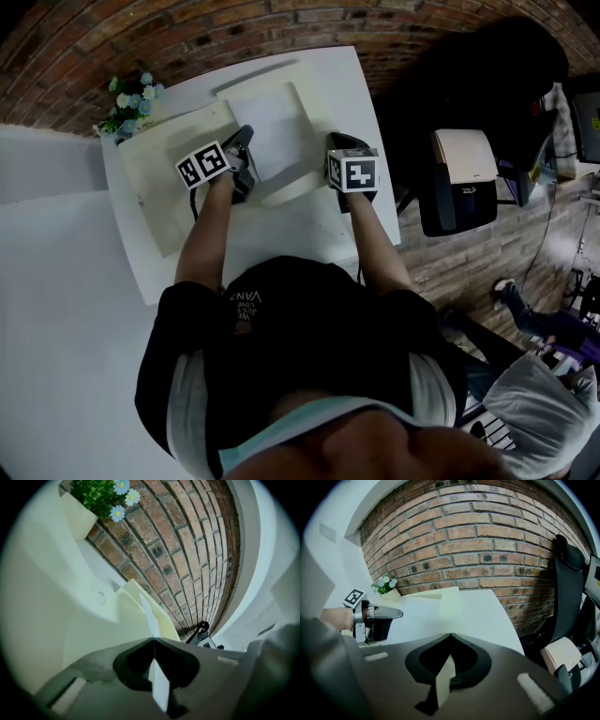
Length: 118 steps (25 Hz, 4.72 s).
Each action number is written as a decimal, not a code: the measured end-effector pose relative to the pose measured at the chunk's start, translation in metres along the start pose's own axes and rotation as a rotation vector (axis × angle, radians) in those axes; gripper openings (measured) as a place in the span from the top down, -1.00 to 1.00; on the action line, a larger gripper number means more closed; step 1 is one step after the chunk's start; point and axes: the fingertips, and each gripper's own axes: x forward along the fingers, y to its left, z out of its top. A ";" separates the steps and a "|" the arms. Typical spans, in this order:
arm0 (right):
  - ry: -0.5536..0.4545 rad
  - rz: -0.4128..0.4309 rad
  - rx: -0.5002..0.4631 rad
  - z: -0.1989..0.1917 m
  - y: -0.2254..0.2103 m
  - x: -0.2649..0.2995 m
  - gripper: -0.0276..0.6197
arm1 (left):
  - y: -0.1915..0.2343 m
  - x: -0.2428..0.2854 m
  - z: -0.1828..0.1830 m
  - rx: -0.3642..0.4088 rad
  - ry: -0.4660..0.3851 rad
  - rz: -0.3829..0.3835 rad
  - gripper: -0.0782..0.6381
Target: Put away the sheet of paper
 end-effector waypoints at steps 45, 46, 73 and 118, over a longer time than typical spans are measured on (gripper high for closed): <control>-0.010 -0.009 -0.060 -0.001 0.003 0.001 0.91 | -0.022 0.007 -0.008 0.561 0.152 0.161 -0.26; -0.010 -0.007 -0.059 -0.001 0.004 0.001 0.91 | -0.023 0.006 -0.007 0.563 0.149 0.156 -0.26; -0.098 -0.035 -0.051 0.016 0.005 -0.016 0.91 | -0.056 -0.062 0.024 0.572 0.003 0.015 0.46; -0.498 -0.019 -0.043 0.033 0.168 -0.140 0.91 | -0.079 -0.217 0.054 0.791 -0.160 -0.135 0.78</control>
